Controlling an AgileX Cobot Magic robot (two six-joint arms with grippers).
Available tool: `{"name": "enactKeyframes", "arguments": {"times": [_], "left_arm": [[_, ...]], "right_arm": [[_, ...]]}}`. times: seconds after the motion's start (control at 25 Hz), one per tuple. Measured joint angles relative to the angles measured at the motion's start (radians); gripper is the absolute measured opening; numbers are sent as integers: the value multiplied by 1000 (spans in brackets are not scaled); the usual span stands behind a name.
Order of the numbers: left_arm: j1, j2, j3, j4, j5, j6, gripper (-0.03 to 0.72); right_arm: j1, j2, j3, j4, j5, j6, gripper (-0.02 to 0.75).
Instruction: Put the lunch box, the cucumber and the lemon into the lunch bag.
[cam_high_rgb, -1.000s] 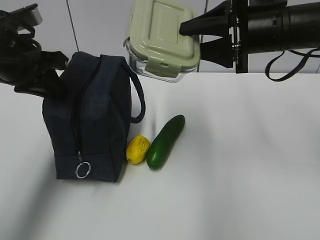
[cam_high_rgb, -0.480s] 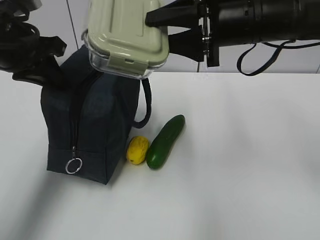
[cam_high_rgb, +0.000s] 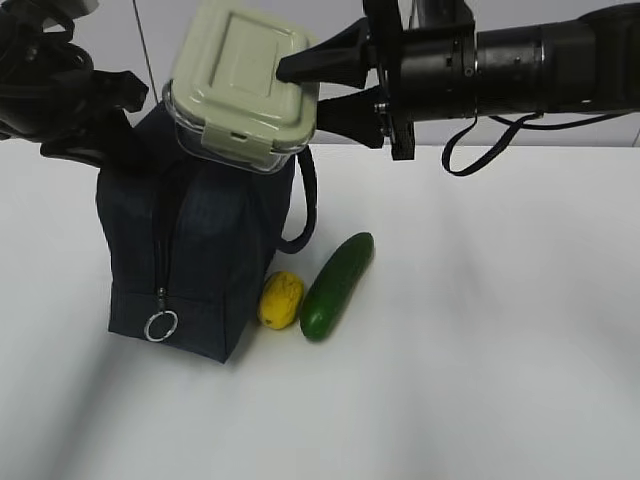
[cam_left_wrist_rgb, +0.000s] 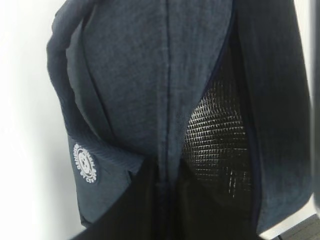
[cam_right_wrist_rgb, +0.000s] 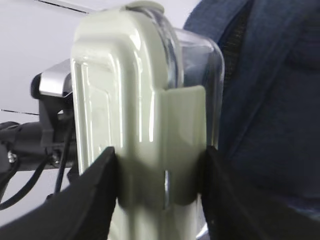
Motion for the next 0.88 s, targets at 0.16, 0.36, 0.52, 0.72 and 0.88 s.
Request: {"name": "enactKeyframes", "arguments": {"times": [0.16,0.36,0.52,0.72,0.88], "left_arm": [[0,0,0,0,-13,0,21],[0,-7,0,0,-20,0,20],[0,-23,0,0,-22,1,20],[0,-30,-2,-15,-22,7,20],[0,-30,-2,-41,-26,13,20]], "right_arm": [[0,40,0,8,-20,-4,377],[0,62,0,14,-32,-8,377],[0,88,-3,16,-36,-11,377],[0,114,-3,-15,-68,-11,377],[0,125,-3,-62,-89,-11,377]]}}
